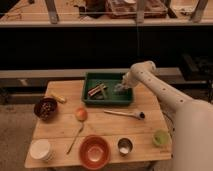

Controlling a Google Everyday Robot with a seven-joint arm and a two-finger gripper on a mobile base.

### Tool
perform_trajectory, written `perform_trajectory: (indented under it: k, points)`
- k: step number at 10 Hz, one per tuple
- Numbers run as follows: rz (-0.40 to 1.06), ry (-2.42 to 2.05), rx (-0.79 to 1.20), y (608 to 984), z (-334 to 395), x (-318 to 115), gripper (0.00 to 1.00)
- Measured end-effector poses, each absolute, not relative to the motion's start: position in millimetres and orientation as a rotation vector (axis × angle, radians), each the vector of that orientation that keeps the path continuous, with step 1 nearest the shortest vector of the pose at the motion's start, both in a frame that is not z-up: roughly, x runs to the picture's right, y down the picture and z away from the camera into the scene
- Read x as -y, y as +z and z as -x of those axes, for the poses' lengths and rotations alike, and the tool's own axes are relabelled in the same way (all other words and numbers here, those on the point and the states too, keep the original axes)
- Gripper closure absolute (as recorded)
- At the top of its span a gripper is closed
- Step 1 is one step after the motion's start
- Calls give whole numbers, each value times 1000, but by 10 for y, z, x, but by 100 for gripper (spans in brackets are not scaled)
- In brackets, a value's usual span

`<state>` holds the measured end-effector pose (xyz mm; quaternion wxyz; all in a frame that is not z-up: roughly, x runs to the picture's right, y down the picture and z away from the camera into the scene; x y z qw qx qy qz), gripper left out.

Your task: Wipe tray with towel

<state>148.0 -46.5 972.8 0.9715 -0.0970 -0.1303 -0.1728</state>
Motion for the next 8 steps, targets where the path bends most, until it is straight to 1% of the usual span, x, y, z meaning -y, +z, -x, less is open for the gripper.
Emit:
perform_trajectory:
  k: [2, 4, 6, 8]
  points:
    - [188, -337, 298, 9889, -1346, 643, 100]
    - [201, -333, 358, 9937, -1050, 628, 100]
    - [229, -347, 427, 9876, -707, 408, 100]
    - [252, -352, 473, 9719, -612, 134, 100]
